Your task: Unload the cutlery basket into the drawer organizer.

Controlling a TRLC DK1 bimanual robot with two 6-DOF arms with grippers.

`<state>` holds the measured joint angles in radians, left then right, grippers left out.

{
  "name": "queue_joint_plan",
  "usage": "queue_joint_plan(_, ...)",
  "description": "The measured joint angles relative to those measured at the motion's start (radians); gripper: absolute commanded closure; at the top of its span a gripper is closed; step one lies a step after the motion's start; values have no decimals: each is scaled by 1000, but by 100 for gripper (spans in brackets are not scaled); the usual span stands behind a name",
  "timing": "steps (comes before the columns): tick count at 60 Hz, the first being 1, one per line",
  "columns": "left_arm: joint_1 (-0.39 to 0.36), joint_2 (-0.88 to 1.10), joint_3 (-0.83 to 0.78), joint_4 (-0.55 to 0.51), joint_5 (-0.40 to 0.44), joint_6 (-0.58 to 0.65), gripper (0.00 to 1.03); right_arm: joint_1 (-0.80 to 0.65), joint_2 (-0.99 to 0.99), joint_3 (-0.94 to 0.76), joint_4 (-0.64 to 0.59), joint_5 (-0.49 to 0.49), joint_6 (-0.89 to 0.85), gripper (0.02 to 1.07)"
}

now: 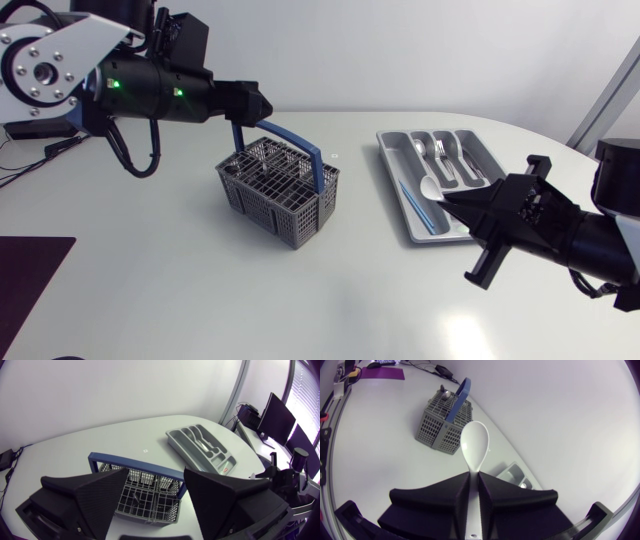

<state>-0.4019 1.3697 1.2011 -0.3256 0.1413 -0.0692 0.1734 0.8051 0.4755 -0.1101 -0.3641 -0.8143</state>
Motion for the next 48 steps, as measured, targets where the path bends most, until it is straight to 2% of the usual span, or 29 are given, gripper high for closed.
queue_joint_plan(13, 10, 18, -37, -8, -53, 145, 23, -197, 107, 1, -52, -150, -220, 97)
queue_joint_plan(23, 68, 55, -48, -10, -53, 312, 23, -359, 251, 35, -108, -240, -420, 97)
queue_joint_plan(37, 146, 67, -74, -10, -8, 531, 23, -495, 471, 184, -149, -269, -649, 97)
queue_joint_plan(48, 164, 71, -95, -14, 16, 679, 23, -548, 661, 341, -217, -259, -776, 97)
